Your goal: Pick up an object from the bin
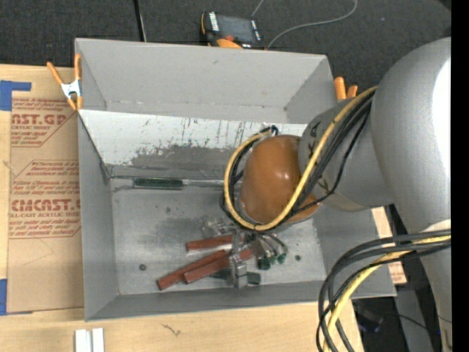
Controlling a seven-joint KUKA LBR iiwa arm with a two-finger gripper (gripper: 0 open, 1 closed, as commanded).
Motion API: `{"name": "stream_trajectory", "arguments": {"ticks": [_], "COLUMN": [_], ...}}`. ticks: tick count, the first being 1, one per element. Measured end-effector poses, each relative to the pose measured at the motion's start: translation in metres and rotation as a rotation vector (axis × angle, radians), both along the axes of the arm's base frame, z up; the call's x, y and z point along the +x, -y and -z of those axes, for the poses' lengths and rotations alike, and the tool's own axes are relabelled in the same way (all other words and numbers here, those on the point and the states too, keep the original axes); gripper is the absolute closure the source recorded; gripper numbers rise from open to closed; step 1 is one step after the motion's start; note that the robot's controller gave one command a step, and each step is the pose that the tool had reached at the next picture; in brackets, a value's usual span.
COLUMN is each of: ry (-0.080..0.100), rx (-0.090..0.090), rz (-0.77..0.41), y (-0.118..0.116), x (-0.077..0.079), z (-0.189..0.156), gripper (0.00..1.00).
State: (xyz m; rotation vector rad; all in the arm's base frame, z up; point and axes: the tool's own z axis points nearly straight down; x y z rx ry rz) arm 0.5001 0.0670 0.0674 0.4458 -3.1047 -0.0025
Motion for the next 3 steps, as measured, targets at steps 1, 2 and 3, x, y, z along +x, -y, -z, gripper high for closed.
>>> {"name": "stream_trajectory", "arguments": {"ticks": [1, 2, 3], "ry": [0.005, 0.005, 0.012], "rx": [0.000, 0.000, 0.002], "rz": [0.123, 0.188, 0.289], "y": [-0.003, -0.007, -0.007], "x": [-0.017, -0.016, -0.012], "z": [-0.033, -0.032, -0.003], "gripper": [0.00, 0.00, 0.00]}}
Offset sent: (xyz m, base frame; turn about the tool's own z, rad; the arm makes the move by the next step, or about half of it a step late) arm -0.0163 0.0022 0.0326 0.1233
